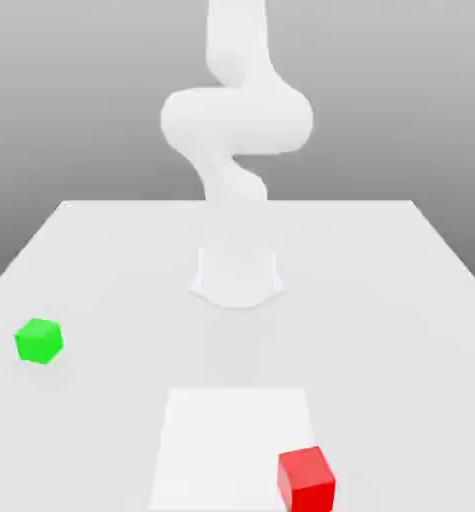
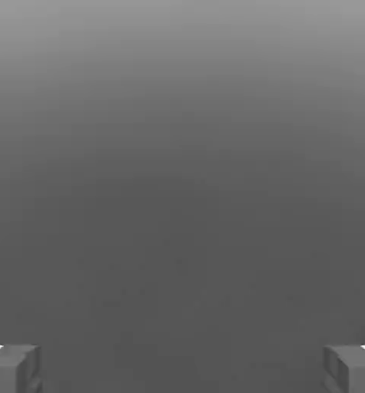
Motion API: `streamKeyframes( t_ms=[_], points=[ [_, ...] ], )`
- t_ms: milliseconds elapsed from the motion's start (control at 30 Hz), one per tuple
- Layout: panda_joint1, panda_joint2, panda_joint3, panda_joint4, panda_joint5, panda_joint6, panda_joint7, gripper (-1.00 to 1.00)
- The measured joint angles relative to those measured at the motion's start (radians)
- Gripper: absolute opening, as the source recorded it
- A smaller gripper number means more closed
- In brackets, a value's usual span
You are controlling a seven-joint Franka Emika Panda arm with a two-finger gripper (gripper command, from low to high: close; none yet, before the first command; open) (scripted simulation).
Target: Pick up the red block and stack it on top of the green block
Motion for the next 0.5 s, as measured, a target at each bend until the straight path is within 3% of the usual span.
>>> streamKeyframes(
  t_ms=[500],
  points=[
    [0.043, 0.55, 0.04, -0.072, -0.015, 0.196, -0.043, 0.0]
  ],
)
